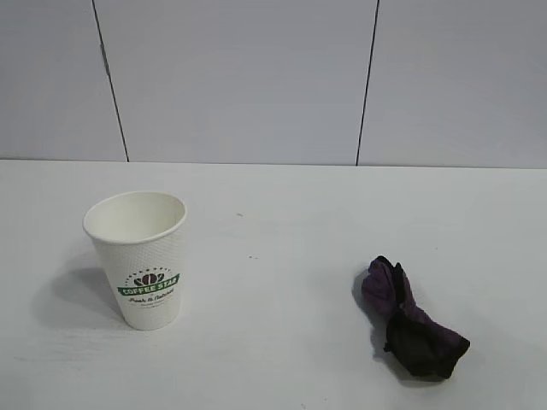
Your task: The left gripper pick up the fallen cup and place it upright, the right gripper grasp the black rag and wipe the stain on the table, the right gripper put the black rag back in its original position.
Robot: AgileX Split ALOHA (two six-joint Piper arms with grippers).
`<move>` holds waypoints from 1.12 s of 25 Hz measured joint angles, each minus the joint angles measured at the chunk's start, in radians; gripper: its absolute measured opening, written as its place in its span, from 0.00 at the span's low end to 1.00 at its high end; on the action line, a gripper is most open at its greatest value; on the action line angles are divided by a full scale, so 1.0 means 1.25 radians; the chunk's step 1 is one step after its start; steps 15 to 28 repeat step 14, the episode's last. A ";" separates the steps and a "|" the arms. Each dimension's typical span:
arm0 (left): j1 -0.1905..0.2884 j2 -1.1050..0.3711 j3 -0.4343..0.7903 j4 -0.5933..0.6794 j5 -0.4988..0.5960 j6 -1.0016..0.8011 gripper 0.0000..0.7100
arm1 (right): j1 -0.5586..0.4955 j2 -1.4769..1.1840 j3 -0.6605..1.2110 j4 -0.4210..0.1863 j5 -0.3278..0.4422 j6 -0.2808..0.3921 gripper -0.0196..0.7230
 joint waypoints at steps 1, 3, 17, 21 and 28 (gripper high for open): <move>0.000 0.000 0.000 0.000 0.000 0.000 0.94 | -0.003 0.000 0.015 0.000 0.002 -0.001 0.79; 0.000 0.000 0.000 0.000 0.000 0.000 0.94 | -0.003 0.000 0.029 0.000 0.007 -0.002 0.79; 0.000 0.000 0.000 0.000 0.000 0.000 0.94 | -0.003 0.000 0.030 0.000 0.006 -0.002 0.79; 0.000 0.000 0.000 0.000 0.000 0.000 0.94 | -0.003 0.000 0.030 0.000 0.006 -0.002 0.79; 0.000 0.000 0.000 0.000 0.000 0.000 0.94 | -0.003 0.000 0.030 0.000 0.006 -0.002 0.79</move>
